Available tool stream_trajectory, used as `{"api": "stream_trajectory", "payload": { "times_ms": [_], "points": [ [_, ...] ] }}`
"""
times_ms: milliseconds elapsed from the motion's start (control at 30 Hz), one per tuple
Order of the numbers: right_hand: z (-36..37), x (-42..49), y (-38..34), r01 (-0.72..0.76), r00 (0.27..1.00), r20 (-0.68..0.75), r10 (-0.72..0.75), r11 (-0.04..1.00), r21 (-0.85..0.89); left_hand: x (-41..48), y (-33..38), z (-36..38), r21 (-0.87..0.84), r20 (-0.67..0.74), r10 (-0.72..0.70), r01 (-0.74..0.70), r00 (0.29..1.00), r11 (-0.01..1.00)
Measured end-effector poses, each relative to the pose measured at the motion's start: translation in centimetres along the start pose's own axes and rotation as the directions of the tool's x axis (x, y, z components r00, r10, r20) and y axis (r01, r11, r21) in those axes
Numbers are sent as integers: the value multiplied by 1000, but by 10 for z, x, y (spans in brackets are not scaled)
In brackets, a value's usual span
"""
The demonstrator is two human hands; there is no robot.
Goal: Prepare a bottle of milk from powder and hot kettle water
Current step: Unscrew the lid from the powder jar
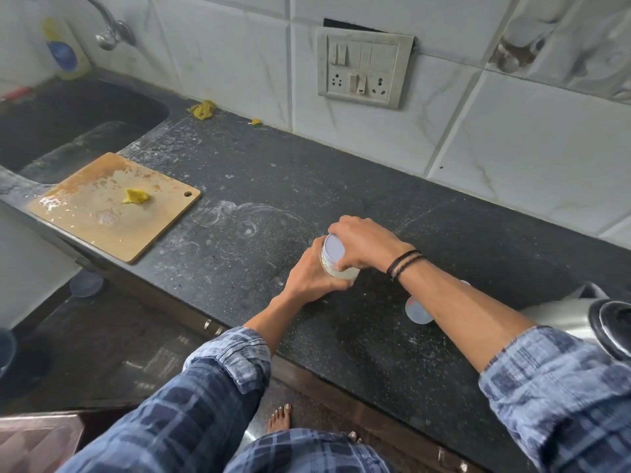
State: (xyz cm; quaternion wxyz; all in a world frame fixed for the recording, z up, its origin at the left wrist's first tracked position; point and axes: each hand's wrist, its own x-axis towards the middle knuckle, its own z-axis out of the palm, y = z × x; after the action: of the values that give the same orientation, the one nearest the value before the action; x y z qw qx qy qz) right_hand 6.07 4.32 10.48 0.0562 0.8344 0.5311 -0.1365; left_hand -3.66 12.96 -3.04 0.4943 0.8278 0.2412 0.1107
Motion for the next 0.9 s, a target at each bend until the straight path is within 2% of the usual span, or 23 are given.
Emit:
{"api": "stream_trajectory", "payload": {
  "times_ms": [167,300,400,467,533,667,767,900],
  "points": [
    [-3,2,13,123,985,111,-130,990,62,-3,-2,-1,-6,-3,5,-5,1000,1000],
    [-9,0,25,133,963,209,-170,975,180,-2,-1,-1,4,8,-5,5,1000,1000],
    [-6,-5,24,49,983,163,-80,982,185,-2,1,-2,5,-3,0,0,1000,1000],
    [-2,-9,17,-68,995,78,57,988,139,-2,0,-2,-6,4,7,-7,1000,1000],
    [4,-13,8,-112,994,2,112,992,62,-2,0,-2,-14,4,20,-20,1000,1000],
    [7,-12,4,-76,995,-63,79,996,52,0,1,-1,-25,7,23,-23,1000,999],
    [2,-10,8,-36,999,-7,37,993,110,0,0,-1,-21,-3,10,-10,1000,1000],
    [-7,-6,14,14,996,87,-22,995,98,-1,0,-1,-12,-8,51,-51,999,999]
  ]
}}
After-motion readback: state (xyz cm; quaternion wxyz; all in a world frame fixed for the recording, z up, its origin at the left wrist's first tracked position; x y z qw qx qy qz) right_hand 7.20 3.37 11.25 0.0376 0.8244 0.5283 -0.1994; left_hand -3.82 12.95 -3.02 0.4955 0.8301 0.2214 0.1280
